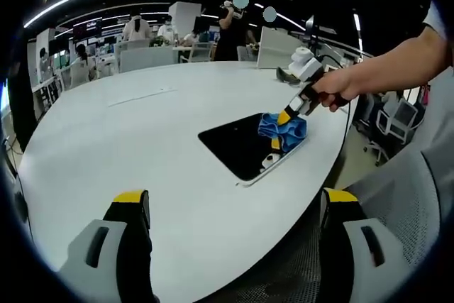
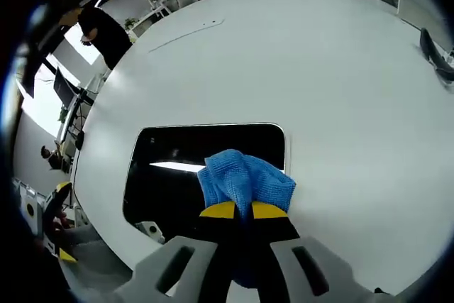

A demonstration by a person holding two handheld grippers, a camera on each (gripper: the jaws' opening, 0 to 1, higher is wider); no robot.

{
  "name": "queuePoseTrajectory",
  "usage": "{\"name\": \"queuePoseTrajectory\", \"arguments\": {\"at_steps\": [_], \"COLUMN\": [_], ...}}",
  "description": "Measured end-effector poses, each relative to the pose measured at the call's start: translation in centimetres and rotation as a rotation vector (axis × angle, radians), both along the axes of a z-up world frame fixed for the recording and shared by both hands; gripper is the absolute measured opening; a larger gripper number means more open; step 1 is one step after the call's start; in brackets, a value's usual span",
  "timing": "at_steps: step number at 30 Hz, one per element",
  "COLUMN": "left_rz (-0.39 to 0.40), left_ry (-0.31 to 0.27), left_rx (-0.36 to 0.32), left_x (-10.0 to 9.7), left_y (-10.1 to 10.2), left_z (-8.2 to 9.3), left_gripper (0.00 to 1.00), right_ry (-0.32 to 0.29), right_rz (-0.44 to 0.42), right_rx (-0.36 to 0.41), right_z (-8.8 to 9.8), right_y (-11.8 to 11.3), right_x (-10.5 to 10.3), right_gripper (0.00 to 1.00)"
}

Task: Wipe the mirror surface with the cleaning cloth until all visible marks leave the cleaned area.

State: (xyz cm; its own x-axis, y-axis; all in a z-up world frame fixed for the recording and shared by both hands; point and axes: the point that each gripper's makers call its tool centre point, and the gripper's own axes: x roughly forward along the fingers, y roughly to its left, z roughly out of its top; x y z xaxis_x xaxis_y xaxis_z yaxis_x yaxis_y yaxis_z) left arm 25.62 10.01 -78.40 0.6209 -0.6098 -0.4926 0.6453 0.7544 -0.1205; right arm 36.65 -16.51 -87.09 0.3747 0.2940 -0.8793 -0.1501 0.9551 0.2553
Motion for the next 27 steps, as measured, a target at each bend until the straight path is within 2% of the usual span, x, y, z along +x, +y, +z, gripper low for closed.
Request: {"name": "queuePoseTrajectory", "arguments": {"at_steps": [27], "left_rz": [0.007], "left_ry": [-0.005], "left_rx": [-0.009], "left_x": [0.2], "left_y": [0.2], "left_z": [0.2], "left_gripper": [0.99], "right_ry": [0.015], "right_rz": [-0.045], "right_rx": [-0.032], "right_z": [0.2], "right_y": [-1.8], "right_x": [-0.3], "right_gripper": [0.0]}}
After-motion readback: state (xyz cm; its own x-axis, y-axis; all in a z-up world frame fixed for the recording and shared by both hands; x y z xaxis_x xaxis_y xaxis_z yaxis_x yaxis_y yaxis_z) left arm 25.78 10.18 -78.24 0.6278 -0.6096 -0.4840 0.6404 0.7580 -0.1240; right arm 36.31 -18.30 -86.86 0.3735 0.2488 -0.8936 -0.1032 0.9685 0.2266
